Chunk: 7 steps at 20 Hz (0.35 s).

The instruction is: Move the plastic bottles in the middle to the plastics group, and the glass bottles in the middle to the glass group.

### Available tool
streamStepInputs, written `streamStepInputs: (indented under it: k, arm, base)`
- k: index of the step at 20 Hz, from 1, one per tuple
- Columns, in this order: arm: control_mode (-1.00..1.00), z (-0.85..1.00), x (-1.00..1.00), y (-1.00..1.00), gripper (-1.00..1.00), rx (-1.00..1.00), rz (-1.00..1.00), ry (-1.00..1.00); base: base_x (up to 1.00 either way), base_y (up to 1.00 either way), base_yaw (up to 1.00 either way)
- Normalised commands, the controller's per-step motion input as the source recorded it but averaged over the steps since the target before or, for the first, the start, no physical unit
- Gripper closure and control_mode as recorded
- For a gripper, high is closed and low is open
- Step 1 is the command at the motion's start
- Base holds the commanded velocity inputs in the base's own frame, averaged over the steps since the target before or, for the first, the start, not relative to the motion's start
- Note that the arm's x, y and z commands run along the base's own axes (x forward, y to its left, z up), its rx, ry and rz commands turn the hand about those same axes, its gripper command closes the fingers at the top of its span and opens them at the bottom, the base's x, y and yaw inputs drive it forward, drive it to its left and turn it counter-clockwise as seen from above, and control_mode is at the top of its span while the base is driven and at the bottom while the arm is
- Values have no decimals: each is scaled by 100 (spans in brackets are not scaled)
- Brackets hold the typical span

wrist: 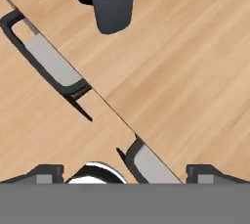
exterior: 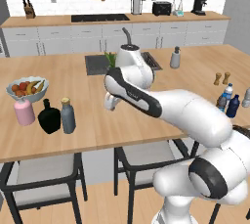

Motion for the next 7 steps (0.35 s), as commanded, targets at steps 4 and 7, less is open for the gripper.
streamStepInputs:
  k: [4, 7]
  arm:
    - [-100, 95, -41, -60, -100, 0, -31, -12]
    - [-100, 63, -40, -64, -100, 0, -31, 2]
  base:
    - [0, 0, 0]
    - [0, 0, 0]
